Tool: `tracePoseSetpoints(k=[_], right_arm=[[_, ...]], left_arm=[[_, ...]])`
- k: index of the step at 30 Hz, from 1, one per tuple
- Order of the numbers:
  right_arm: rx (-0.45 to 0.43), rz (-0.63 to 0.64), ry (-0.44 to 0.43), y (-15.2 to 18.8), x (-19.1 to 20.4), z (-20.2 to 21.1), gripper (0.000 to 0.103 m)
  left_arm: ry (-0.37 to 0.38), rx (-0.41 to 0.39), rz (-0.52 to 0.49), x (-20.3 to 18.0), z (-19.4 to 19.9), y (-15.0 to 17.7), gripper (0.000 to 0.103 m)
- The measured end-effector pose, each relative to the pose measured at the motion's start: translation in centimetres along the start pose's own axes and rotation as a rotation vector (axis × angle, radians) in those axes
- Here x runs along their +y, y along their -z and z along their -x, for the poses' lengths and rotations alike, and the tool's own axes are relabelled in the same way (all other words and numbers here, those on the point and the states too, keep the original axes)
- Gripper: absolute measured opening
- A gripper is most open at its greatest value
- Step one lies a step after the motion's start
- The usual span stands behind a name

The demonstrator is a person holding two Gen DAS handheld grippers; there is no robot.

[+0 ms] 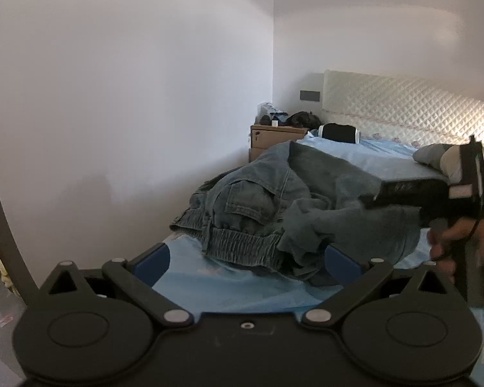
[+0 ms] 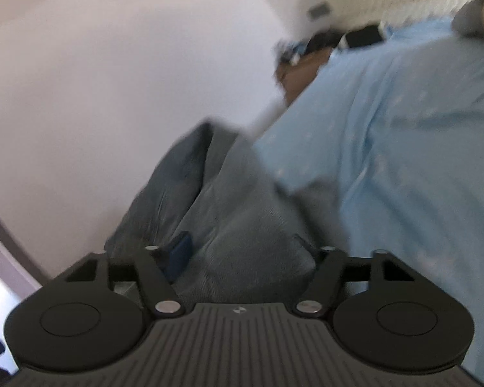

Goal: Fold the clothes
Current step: 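Grasp the jeans leg with the right gripper and lift it up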

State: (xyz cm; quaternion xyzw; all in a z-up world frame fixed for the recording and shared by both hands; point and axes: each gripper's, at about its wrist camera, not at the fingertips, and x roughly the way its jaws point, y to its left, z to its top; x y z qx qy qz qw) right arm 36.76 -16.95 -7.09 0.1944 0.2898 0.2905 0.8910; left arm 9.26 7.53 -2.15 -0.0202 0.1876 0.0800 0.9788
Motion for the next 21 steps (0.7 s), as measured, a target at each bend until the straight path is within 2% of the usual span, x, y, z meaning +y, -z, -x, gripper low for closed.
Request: tracePoseSetpoints(k=[3, 6, 11, 16, 21], right_arm=[[-0.020, 0.004, 0.024, 0.6, 1.3, 1.4, 0.022], [-0.096, 0.013, 0.048, 0.4, 3.2, 3.7, 0.013], [-0.269, 0.028, 0.048, -0.2, 7.0, 9.2, 0.010], [-0.438, -0.051, 0.092, -0.8, 6.2, 16.1, 0.010], [-0.606, -0.134, 0.137, -1.3, 5.3, 23.1, 0.010]], left_arm=[[0.002, -0.012, 0.001, 0.2, 0.7, 0.1, 0.103], [-0.003, -0.031, 0.024, 0.8, 1.6, -0.1, 0.103], [-0.015, -0.070, 0.078, 2.4, 3.3, -0.7, 0.103], [-0.001, -0.081, 0.108, 3.1, 4.5, -1.1, 0.103], [0.028, -0.085, 0.077, 2.0, 4.8, -1.5, 0.103]])
